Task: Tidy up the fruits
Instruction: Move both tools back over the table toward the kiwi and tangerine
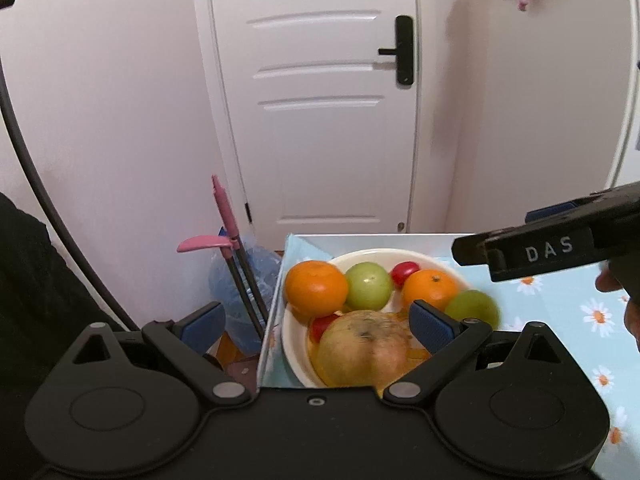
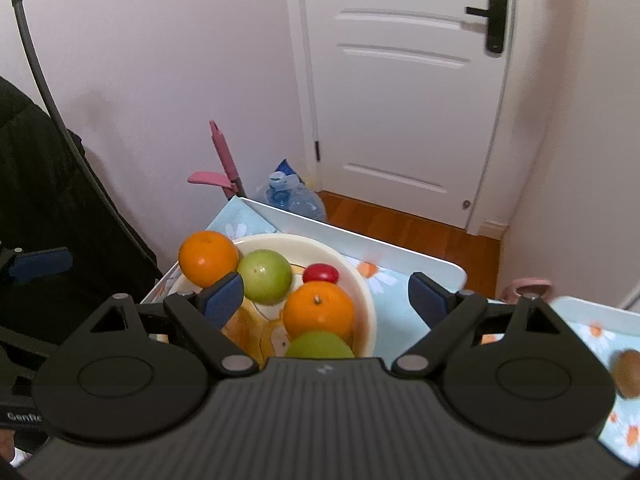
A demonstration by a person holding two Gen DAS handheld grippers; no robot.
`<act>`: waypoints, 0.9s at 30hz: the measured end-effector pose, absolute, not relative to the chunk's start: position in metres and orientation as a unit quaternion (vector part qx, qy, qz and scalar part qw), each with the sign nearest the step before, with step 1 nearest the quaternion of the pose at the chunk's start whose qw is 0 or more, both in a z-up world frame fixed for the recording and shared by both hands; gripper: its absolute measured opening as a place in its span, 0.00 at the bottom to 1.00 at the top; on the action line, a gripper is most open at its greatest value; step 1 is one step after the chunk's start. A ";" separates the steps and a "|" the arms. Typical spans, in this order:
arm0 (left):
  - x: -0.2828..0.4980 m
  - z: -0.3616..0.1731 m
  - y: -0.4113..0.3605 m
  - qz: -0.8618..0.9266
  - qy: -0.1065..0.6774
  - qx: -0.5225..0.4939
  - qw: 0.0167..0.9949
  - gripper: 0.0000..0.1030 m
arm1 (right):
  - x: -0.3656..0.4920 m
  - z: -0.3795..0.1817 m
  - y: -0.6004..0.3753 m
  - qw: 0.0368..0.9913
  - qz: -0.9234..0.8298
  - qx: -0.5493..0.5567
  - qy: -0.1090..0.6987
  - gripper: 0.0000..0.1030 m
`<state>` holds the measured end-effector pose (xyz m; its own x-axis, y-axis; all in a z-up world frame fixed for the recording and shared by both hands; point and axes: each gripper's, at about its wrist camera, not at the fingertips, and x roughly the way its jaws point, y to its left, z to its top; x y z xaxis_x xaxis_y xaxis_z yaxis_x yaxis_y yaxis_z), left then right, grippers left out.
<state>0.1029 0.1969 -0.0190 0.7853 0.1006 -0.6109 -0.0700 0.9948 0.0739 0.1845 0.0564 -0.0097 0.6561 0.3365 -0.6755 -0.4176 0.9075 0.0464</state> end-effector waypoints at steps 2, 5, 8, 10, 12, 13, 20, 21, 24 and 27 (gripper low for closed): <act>0.097 -0.014 0.190 0.035 0.320 0.029 0.946 0.97 | 0.172 -0.003 0.046 0.913 0.194 -0.053 0.355 1.00; 0.090 -0.008 0.178 0.013 0.315 0.036 0.948 0.97 | 0.154 0.006 0.026 0.918 0.171 -0.043 0.354 1.00; 0.086 -0.002 0.165 -0.012 0.312 0.041 0.949 0.99 | 0.134 0.013 0.003 0.924 0.143 -0.036 0.352 1.00; 0.086 0.001 0.156 -0.030 0.312 0.043 0.949 0.99 | 0.123 0.016 -0.013 0.927 0.124 -0.031 0.352 1.00; 0.086 0.003 0.146 -0.047 0.312 0.044 0.948 0.99 | 0.113 0.017 -0.033 0.929 0.104 -0.022 0.356 1.00; 0.088 0.003 0.141 -0.054 0.313 0.045 0.947 0.99 | 0.110 0.018 -0.044 0.929 0.094 -0.015 0.358 1.00; 0.103 0.009 0.089 -0.096 0.307 0.071 0.944 0.99 | 0.087 0.018 -0.121 0.931 0.014 0.014 0.365 1.00; 0.106 0.009 0.080 -0.102 0.306 0.076 0.943 0.99 | 0.085 0.017 -0.133 0.930 0.004 0.019 0.367 1.00; 0.116 0.009 0.055 -0.121 0.307 0.084 0.940 0.99 | 0.080 0.012 -0.164 0.927 -0.030 0.027 0.373 1.00; 0.126 0.007 0.028 -0.141 0.309 0.094 0.936 0.99 | 0.075 0.005 -0.191 0.923 -0.055 0.033 0.378 1.00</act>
